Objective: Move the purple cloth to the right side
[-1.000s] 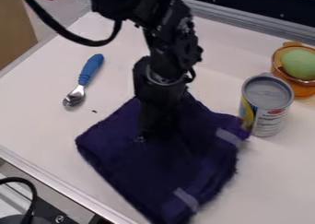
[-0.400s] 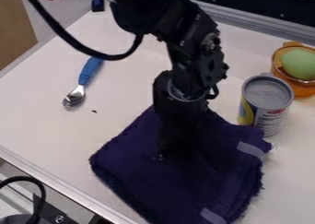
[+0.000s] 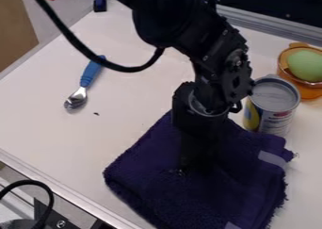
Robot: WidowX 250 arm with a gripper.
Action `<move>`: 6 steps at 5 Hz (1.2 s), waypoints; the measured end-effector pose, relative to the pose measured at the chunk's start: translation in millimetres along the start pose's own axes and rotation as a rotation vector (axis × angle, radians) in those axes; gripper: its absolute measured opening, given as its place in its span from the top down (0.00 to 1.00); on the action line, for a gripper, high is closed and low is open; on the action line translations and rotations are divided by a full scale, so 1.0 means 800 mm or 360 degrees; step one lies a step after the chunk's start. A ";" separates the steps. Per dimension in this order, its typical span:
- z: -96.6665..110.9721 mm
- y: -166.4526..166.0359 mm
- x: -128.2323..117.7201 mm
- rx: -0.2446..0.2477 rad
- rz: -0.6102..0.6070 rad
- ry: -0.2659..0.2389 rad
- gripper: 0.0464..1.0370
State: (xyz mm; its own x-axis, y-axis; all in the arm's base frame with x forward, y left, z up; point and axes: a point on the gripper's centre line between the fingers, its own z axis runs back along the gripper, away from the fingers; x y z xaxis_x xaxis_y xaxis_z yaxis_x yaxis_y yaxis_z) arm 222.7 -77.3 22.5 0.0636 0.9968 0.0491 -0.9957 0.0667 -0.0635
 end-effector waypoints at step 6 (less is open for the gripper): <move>0.063 -0.011 0.017 -0.0089 -0.0609 0.0171 0.04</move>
State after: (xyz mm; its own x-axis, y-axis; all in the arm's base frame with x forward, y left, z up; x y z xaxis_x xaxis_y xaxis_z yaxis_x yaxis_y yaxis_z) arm 229.2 -66.9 73.8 0.4388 0.8983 -0.0244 -0.8938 0.4335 -0.1151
